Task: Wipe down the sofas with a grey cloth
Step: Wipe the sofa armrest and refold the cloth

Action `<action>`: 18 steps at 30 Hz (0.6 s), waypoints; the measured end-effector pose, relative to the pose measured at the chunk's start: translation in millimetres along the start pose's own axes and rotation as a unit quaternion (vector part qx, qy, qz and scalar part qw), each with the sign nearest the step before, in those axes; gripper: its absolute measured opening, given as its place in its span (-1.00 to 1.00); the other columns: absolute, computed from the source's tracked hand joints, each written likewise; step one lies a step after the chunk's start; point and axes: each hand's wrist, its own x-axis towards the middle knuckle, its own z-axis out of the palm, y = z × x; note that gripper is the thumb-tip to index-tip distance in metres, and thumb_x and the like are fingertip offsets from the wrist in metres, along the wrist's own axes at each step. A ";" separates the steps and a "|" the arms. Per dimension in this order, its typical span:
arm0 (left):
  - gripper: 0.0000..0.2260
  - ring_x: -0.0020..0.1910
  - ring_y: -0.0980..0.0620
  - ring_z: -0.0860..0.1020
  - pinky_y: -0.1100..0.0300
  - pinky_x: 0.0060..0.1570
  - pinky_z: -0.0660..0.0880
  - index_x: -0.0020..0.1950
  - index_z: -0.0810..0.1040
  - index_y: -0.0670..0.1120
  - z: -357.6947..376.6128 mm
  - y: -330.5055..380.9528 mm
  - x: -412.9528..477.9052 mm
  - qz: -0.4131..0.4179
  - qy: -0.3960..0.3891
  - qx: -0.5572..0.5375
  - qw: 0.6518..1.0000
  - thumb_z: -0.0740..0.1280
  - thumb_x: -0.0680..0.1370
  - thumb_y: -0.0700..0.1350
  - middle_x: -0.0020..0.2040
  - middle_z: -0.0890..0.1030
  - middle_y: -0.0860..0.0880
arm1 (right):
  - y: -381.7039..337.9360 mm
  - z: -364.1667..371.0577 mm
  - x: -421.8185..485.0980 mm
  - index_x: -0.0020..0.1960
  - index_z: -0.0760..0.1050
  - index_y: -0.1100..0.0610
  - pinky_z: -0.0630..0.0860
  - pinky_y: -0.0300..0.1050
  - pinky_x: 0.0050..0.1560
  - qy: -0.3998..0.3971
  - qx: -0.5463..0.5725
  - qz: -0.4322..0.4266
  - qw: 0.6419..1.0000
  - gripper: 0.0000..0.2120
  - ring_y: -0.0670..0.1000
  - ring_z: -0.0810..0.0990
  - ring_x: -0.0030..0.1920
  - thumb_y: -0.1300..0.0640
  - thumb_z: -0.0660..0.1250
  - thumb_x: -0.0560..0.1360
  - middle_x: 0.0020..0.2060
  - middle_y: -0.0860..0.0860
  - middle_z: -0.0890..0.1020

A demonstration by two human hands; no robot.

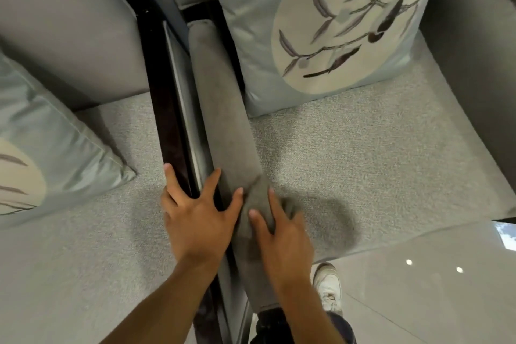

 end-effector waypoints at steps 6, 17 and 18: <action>-0.41 0.48 -0.35 0.22 -0.29 0.16 0.56 0.47 0.47 0.24 -2.2 0.2 0.8 -0.002 -0.017 -0.002 1.000 0.21 0.50 0.45 0.64 -0.08 -0.22 | -1.0 2.6 -0.5 0.50 -0.04 -0.46 0.54 -0.04 0.14 -0.022 0.027 -0.001 0.999 -0.42 0.02 0.50 0.32 -0.43 0.03 0.52 0.53 -0.06 0.22; -0.42 0.50 -0.33 0.18 -0.31 0.16 0.55 0.45 0.49 0.22 -4.4 -0.2 1.7 -0.006 -0.015 -0.021 1.000 0.22 0.50 0.43 0.64 -0.04 -0.23 | -31.1 -14.0 62.9 0.55 0.08 -0.32 0.49 0.04 0.23 -0.047 0.018 -0.017 0.999 -0.44 0.12 0.47 0.35 -0.35 0.03 0.58 0.52 0.06 0.24; -0.43 0.50 -0.32 0.18 -0.31 0.17 0.55 0.45 0.49 0.22 -4.1 -1.0 1.9 -0.008 -0.016 -0.022 1.000 0.23 0.50 0.42 0.64 -0.04 -0.22 | -39.9 -13.7 75.8 0.56 0.08 -0.31 0.47 0.07 0.26 -0.049 0.028 -0.013 0.998 -0.44 0.16 0.45 0.37 -0.35 0.03 0.59 0.51 0.10 0.26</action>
